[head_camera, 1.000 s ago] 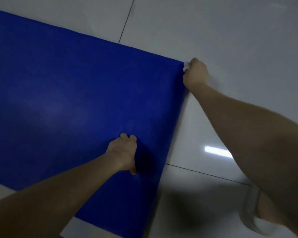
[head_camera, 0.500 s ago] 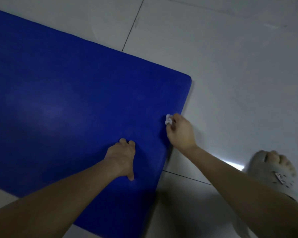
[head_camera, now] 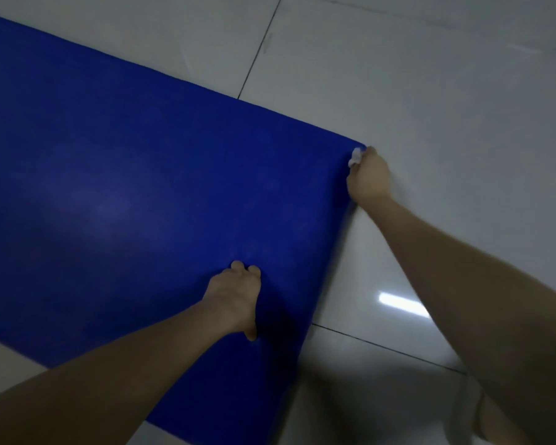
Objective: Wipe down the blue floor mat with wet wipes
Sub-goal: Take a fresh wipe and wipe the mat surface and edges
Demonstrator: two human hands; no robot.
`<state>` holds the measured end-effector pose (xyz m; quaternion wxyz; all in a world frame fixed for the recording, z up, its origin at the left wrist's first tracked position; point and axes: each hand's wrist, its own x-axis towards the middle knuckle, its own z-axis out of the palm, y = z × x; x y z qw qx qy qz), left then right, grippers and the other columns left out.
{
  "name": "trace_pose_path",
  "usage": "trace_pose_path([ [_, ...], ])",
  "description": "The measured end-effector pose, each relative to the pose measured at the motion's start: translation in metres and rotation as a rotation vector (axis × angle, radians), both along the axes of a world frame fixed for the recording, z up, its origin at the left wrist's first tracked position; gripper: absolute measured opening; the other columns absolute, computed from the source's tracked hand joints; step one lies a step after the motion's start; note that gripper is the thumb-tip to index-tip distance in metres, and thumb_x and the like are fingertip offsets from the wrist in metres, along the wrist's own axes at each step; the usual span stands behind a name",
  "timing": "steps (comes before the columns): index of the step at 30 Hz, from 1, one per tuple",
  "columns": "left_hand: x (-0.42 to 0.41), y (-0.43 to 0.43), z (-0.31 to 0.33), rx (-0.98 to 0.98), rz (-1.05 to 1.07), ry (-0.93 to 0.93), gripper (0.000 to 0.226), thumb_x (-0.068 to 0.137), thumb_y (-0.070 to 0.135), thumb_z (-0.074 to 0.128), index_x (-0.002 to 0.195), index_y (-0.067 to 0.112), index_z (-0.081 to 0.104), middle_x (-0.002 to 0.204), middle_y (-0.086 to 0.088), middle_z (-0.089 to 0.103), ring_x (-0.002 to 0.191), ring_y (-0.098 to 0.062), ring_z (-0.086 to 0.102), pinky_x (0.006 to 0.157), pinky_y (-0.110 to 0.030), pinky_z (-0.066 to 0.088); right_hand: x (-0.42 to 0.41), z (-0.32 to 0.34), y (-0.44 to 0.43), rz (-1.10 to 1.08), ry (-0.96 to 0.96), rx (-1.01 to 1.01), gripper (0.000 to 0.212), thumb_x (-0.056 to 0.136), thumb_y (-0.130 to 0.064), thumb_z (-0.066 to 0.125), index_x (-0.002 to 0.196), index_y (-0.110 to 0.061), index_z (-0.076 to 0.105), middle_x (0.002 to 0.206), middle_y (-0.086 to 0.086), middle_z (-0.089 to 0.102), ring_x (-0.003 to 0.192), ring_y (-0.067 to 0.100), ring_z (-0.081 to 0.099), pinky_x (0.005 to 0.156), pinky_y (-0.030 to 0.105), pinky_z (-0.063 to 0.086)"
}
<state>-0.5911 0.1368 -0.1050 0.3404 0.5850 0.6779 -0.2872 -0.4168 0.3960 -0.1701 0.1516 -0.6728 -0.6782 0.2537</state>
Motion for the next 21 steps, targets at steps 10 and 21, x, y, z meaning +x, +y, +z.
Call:
trace_pose_path([
  [10,-0.001,0.000,-0.001,0.003,-0.037,-0.014,0.103,0.059,0.054,0.093,0.137,0.017,0.038,0.124,-0.006,0.042,0.098,-0.016,0.049,0.084,-0.034,0.057,0.031,0.001,-0.101,0.400,0.102,0.164,0.013,0.095,-0.004,0.052,0.103,-0.005,0.062,0.113,0.015,0.067,0.096,0.035,0.068,0.083,0.038,0.053],
  [21,-0.002,0.001,-0.001,-0.017,-0.062,0.002,0.101,0.056,0.055,0.094,0.133,0.017,0.041,0.120,-0.006,0.043,0.097,-0.016,0.052,0.084,-0.034,0.057,0.011,0.005,-0.096,0.132,0.066,-0.017,0.020,0.101,-0.011,0.047,0.114,-0.003,0.059,0.123,0.014,0.066,0.110,0.033,0.064,0.091,0.029,0.045],
])
